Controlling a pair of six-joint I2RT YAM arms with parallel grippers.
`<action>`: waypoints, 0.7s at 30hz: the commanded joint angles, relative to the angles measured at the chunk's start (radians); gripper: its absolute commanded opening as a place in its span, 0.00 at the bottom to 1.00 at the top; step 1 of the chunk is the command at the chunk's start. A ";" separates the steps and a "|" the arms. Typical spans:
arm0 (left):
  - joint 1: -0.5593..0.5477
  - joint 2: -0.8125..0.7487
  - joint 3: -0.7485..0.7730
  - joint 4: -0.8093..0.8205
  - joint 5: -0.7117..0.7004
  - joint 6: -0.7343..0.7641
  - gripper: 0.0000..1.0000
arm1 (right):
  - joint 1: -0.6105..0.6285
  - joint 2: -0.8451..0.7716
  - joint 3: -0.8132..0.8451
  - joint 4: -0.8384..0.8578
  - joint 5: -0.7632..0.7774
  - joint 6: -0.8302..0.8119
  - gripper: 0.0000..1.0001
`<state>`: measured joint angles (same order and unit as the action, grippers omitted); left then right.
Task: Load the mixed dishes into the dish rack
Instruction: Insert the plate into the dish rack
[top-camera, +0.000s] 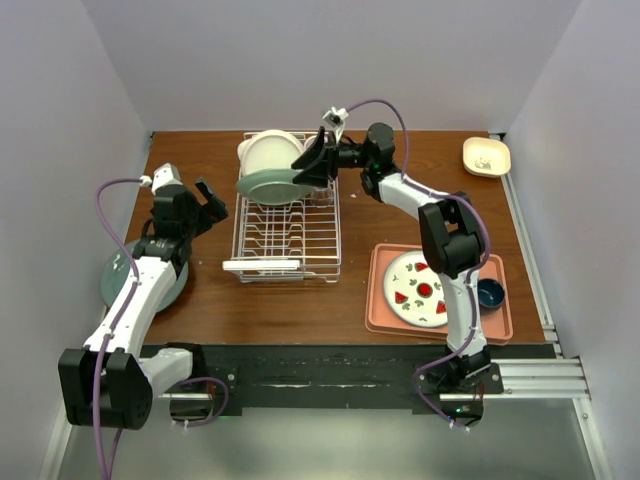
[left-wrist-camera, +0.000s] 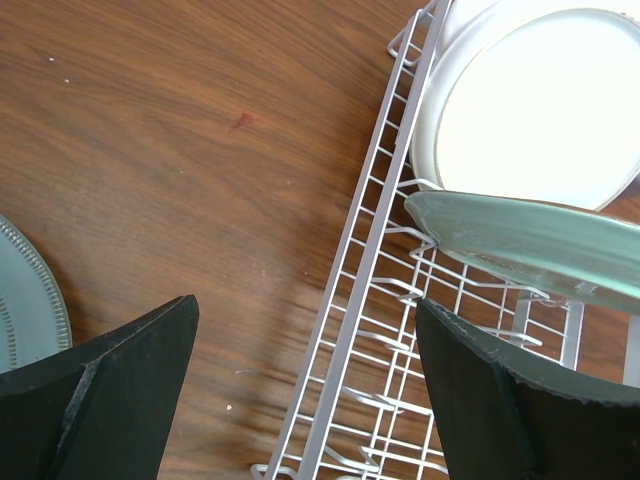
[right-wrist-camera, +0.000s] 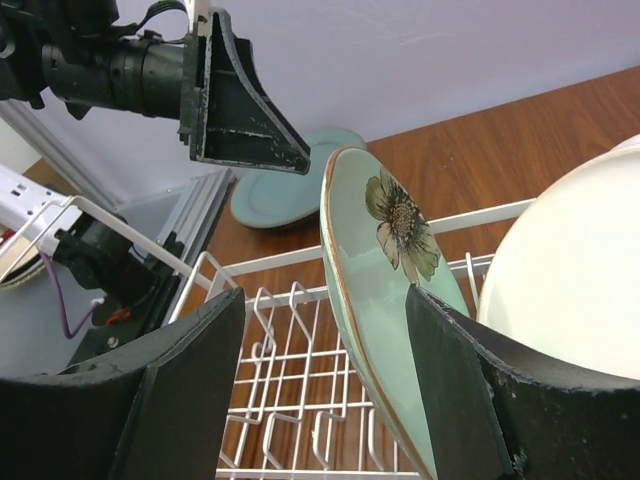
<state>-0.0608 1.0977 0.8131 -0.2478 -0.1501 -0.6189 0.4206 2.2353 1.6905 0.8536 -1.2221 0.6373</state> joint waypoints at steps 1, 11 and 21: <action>0.007 -0.021 -0.009 0.041 0.003 -0.012 0.95 | 0.000 -0.092 0.009 -0.022 0.065 -0.025 0.71; 0.009 -0.025 -0.012 0.038 -0.008 -0.012 0.95 | 0.000 -0.195 0.014 -0.263 0.248 -0.212 0.75; 0.009 -0.028 -0.015 0.044 -0.005 -0.015 0.95 | 0.001 -0.207 0.055 -0.542 0.165 -0.444 0.77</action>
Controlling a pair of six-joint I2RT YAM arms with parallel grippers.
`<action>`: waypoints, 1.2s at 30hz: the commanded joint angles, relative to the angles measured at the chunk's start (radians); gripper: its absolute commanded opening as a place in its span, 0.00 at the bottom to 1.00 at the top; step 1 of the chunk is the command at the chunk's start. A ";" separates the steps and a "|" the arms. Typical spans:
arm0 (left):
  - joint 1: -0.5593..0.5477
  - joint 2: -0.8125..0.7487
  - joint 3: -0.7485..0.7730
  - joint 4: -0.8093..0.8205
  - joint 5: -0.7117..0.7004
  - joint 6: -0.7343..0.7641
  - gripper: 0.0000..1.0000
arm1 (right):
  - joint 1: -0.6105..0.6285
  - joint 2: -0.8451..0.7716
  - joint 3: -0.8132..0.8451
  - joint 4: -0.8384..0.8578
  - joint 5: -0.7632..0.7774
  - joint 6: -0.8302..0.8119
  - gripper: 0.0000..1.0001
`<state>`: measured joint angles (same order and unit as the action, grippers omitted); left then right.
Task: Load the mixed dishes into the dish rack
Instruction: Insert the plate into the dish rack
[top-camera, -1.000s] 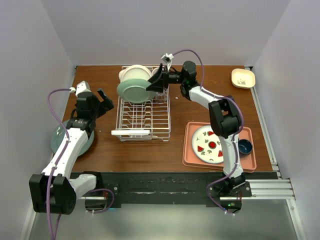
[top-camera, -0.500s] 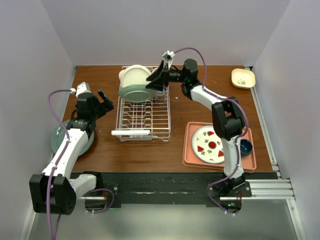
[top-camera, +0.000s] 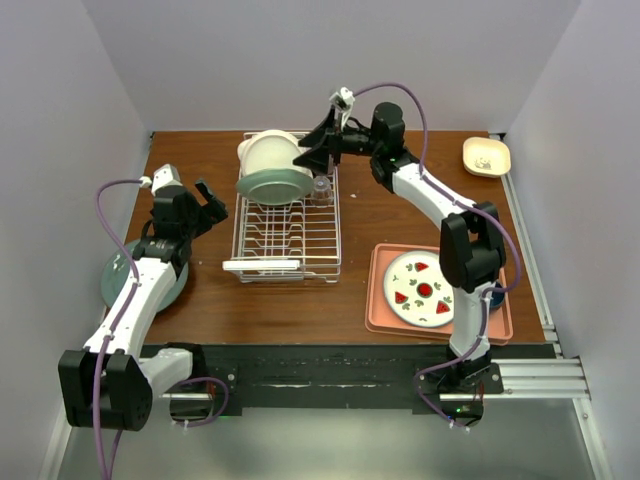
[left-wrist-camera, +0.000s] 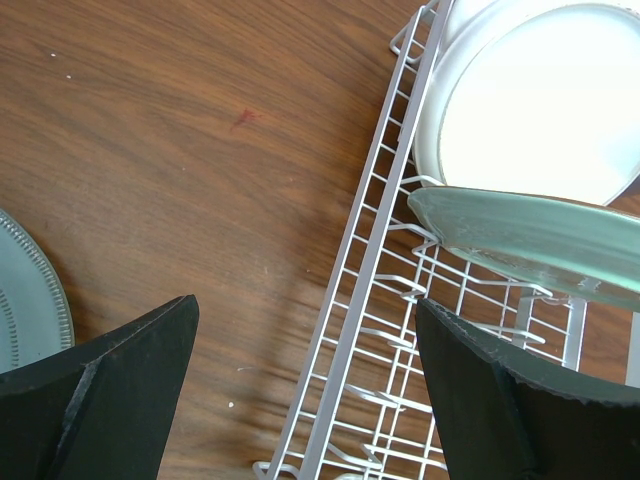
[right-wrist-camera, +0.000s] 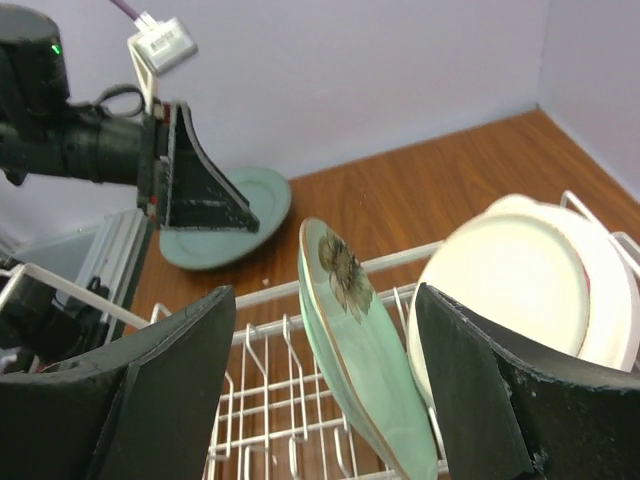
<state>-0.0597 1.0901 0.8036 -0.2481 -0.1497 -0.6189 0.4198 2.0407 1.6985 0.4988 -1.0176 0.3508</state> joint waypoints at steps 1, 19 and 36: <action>0.008 -0.019 -0.006 0.044 -0.005 -0.013 0.95 | 0.002 -0.011 0.058 -0.218 -0.041 -0.186 0.78; 0.008 0.007 -0.067 0.181 -0.129 -0.116 0.94 | 0.063 -0.073 0.021 -0.411 0.255 -0.521 0.88; 0.008 0.192 -0.118 0.047 -0.562 -0.191 0.92 | 0.073 -0.301 -0.174 -0.413 0.778 -0.224 0.86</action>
<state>-0.0589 1.2266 0.6945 -0.1535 -0.5415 -0.7567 0.4942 1.7931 1.5261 0.1226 -0.3634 0.0418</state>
